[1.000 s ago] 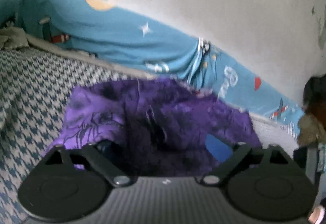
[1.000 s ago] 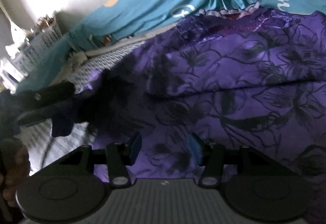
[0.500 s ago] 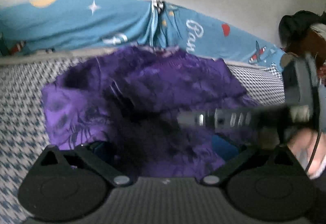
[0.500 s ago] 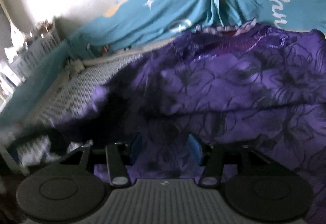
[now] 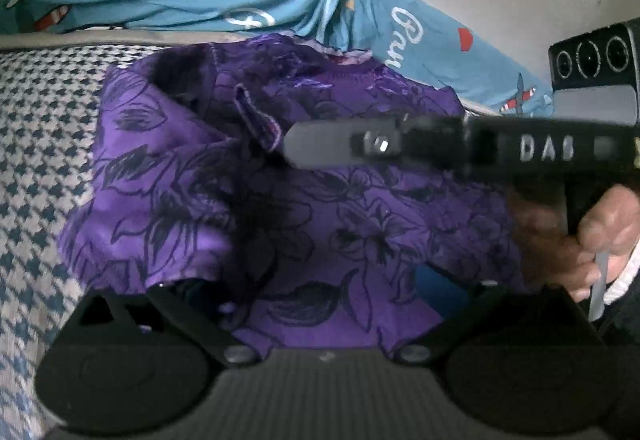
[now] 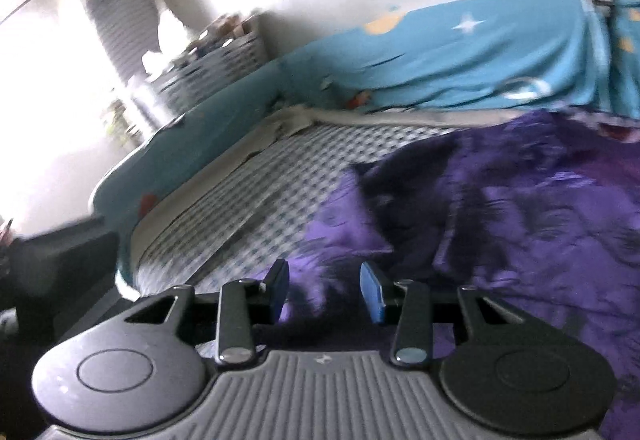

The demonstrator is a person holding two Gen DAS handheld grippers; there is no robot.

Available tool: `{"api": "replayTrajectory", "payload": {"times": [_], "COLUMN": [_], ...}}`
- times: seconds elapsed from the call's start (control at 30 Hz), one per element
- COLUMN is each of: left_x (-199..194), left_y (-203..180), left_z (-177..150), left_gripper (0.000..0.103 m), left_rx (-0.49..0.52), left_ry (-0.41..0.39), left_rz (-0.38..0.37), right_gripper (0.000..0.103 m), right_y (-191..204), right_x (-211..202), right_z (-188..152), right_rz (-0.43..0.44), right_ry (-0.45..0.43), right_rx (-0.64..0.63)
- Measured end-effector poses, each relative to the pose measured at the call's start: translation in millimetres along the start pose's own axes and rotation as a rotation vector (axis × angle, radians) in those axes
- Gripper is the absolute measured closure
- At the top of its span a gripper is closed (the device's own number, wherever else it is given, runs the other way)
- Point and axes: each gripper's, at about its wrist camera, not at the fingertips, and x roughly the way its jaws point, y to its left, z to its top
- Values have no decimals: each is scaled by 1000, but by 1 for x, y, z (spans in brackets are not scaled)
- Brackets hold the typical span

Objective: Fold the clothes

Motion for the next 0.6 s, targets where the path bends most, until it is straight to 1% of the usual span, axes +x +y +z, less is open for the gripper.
{"api": "replayTrajectory", "payload": {"times": [0.13, 0.33, 0.47, 0.6], "left_x": [-4, -3, -8, -16], "left_y": [-3, -7, -9, -11], "left_z": [-4, -15, -28, -39], "left_gripper": [0, 0, 0, 0], "left_rx": [2, -18, -55, -83], "left_ry": [-9, 22, 45, 47], "left_rz": [-7, 21, 40, 71], "right_gripper": [62, 62, 62, 62], "right_y": [7, 17, 21, 32], "right_x": [13, 31, 44, 54], "right_z": [1, 2, 0, -1], "right_rz": [54, 117, 116, 110], "right_ry": [41, 95, 123, 141], "right_rx": [-56, -137, -173, -234]}}
